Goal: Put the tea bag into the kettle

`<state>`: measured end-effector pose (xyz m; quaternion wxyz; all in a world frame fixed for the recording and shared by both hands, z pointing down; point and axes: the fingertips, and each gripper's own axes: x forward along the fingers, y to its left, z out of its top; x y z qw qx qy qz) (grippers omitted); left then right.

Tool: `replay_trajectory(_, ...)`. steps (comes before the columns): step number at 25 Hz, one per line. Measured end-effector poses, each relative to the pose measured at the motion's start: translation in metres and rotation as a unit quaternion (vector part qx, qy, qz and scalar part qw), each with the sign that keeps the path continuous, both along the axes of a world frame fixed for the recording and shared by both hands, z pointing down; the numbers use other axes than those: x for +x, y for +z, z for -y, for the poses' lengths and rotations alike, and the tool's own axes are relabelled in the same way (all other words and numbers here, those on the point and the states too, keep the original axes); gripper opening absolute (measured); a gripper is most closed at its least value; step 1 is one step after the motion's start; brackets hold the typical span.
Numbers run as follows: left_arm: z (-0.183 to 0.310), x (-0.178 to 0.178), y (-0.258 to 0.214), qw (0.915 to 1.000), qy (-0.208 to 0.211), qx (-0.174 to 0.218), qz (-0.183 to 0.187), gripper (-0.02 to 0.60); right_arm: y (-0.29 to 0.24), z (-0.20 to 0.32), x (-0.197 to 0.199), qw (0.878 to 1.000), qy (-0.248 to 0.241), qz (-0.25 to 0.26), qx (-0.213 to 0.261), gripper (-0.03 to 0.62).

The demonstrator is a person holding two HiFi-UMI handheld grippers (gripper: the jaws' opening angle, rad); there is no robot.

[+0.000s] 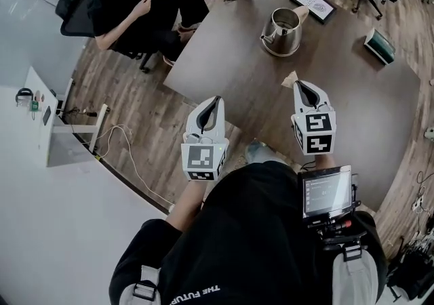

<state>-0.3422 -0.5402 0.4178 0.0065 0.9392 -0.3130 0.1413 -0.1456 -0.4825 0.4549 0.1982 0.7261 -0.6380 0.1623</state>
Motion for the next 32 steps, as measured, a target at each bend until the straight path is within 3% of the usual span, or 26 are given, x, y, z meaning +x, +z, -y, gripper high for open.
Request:
replay_trajectory(20, 0.049, 0.099, 0.001, 0.9936, 0.108, 0.009, 0.031, 0.005, -0.001, 0.044, 0.062, 0.999, 0.037, 0.017, 0.008, 0.008)
replay_trajectory(32, 0.061, 0.111, 0.003, 0.9892, 0.138, 0.013, 0.049, 0.005, -0.013, 0.056, 0.072, 0.998, 0.060, 0.014, 0.024, 0.008)
